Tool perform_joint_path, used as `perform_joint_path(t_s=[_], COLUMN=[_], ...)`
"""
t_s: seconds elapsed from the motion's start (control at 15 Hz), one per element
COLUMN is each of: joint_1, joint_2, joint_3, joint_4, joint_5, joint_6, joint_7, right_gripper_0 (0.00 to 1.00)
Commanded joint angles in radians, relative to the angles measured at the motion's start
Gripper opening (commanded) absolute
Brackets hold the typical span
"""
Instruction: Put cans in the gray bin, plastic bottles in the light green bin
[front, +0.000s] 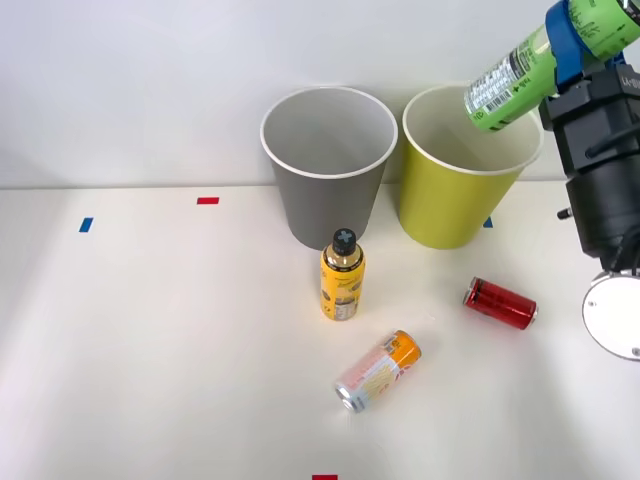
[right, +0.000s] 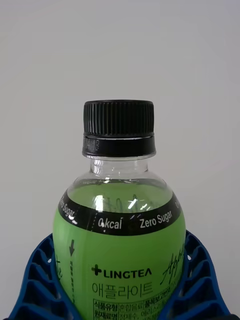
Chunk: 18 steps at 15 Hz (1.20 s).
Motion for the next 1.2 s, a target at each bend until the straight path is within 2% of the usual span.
perform_joint_path(t_s=[0.07,0.27,0.53,1.0,1.07,1.2], joint_1=[-0.12,-0.194,-0.243,-0.264,-0.266,-0.266], joint_2=[0.053,0.062,0.072,0.088,0.093,0.096], joint_3=[-0.015,-0.034,-0.008,0.018,0.016,0.013], joint_4=[0.145,0.26,0.399,0.425,0.425,0.425], joint_5=[0.032,0.052,0.063,0.052,0.046,0.039], joint_6=[0.006,0.007,0.009,0.009,0.009,0.009], joint_7=[0.036,0.185,0.354,0.363,0.358,0.351], right_gripper_0=[0.0,0.0,0.0,0.0,0.03,0.52])
